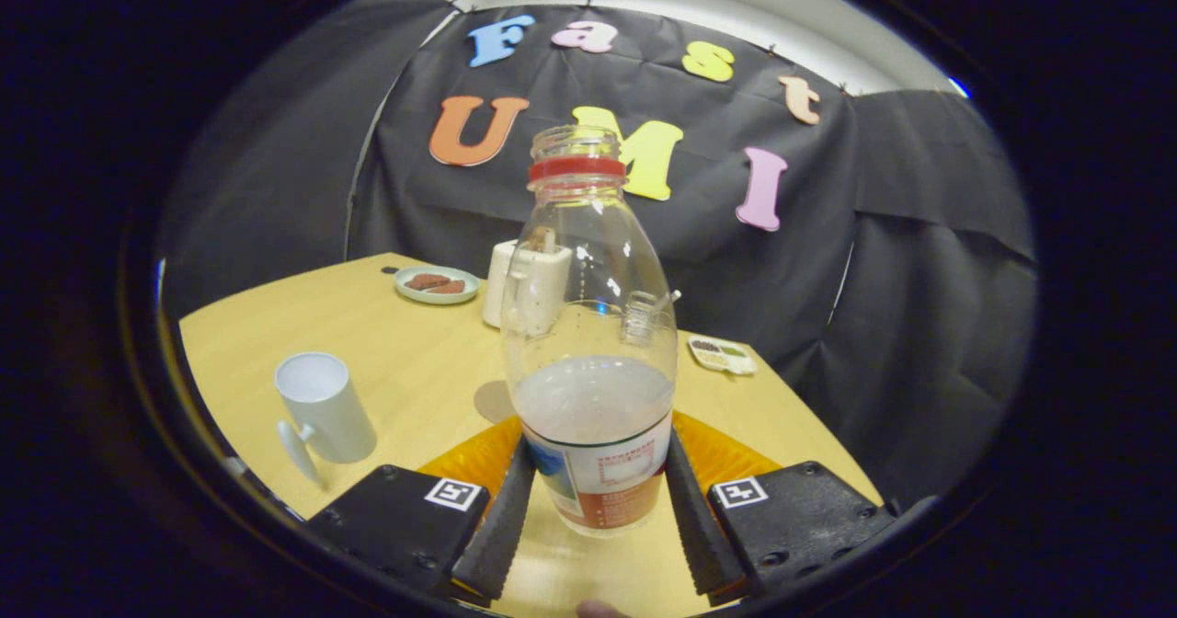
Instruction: Take the bottle from table, then pour the juice into the cup, finally place the bottle on the coaster
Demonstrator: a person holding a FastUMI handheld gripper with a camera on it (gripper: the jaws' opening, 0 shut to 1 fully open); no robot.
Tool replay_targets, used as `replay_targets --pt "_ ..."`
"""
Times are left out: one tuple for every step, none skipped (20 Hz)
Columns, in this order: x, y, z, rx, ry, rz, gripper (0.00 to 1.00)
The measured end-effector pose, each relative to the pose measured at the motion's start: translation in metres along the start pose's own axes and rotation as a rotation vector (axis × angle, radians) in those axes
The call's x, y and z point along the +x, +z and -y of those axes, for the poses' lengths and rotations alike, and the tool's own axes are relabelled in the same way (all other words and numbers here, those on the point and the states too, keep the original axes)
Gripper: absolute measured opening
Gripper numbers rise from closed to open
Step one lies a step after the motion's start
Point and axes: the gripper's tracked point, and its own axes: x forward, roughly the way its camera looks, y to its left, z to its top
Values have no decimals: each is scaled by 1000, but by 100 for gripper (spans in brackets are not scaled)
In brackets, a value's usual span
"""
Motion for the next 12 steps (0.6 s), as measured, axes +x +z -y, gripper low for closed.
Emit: replay_targets --pt "0 1 -2 -40 -1 -4 77" --pt "1 2 -7 -85 2 -9 77" --pt "2 3 -9 -128 1 -17 77" --pt "3 3 -11 -174 -4 -23 77" --pt "4 2 -11 -220 -8 -34 77" --pt "5 2 -13 -264 -9 -42 77" --pt "6 3 -14 -310 -14 -50 77" --pt "8 6 -16 -360 -23 -51 77" --pt "9 9 -16 -413 -35 -47 77" --pt "10 12 -17 -466 -47 -40 77" --pt "11 12 -20 -513 -54 -36 77" --pt "12 12 -23 -566 -59 -36 77"
